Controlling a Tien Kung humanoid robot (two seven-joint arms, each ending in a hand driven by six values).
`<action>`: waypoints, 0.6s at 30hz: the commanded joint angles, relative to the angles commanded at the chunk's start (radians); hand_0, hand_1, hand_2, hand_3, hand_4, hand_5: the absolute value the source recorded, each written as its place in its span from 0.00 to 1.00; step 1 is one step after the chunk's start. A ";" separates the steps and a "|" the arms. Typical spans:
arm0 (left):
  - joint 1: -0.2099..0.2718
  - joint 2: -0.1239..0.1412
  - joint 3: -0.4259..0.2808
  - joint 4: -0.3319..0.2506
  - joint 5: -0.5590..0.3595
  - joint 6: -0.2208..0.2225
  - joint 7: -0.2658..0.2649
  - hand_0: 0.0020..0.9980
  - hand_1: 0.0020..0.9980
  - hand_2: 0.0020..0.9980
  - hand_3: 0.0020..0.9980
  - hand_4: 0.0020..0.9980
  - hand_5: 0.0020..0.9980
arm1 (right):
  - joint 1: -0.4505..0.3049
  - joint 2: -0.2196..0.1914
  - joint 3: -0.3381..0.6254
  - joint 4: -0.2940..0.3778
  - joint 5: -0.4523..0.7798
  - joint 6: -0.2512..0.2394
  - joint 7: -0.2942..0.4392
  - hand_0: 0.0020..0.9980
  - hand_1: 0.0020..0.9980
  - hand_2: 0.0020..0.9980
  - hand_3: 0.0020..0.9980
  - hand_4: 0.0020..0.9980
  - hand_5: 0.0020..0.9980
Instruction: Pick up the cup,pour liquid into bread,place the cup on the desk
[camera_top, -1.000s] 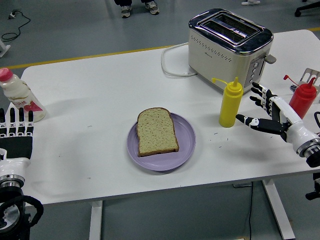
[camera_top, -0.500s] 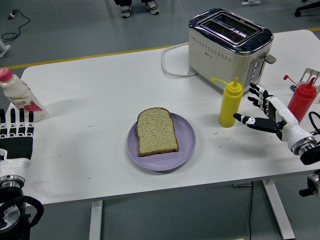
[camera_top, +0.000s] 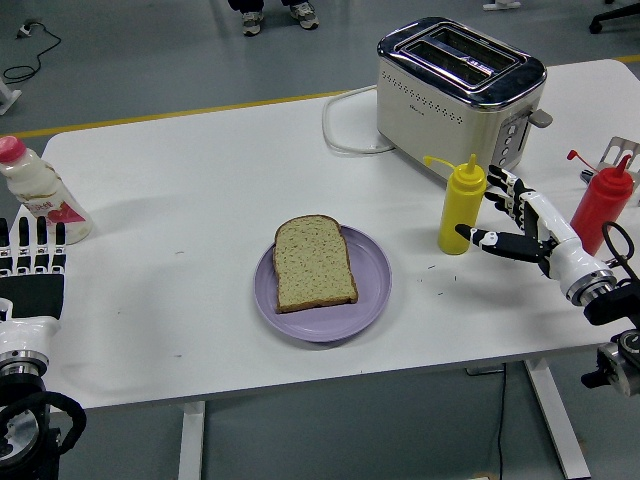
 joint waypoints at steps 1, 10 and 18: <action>0.000 0.000 -0.001 0.000 0.000 0.000 0.000 0.86 0.87 0.94 0.86 0.72 1.00 | 0.005 0.003 -0.003 -0.006 0.001 -0.001 0.002 0.98 0.93 0.97 1.00 0.86 0.13; -0.002 0.000 -0.003 0.000 0.000 0.000 0.000 0.86 0.87 0.94 0.86 0.72 1.00 | 0.032 0.022 -0.016 -0.044 0.011 -0.007 0.011 0.98 0.93 0.96 1.00 0.86 0.13; -0.003 0.000 -0.004 0.000 0.000 0.000 0.000 0.86 0.87 0.94 0.86 0.72 1.00 | 0.058 0.039 -0.030 -0.078 0.020 -0.019 0.019 0.96 0.91 0.94 1.00 0.86 0.13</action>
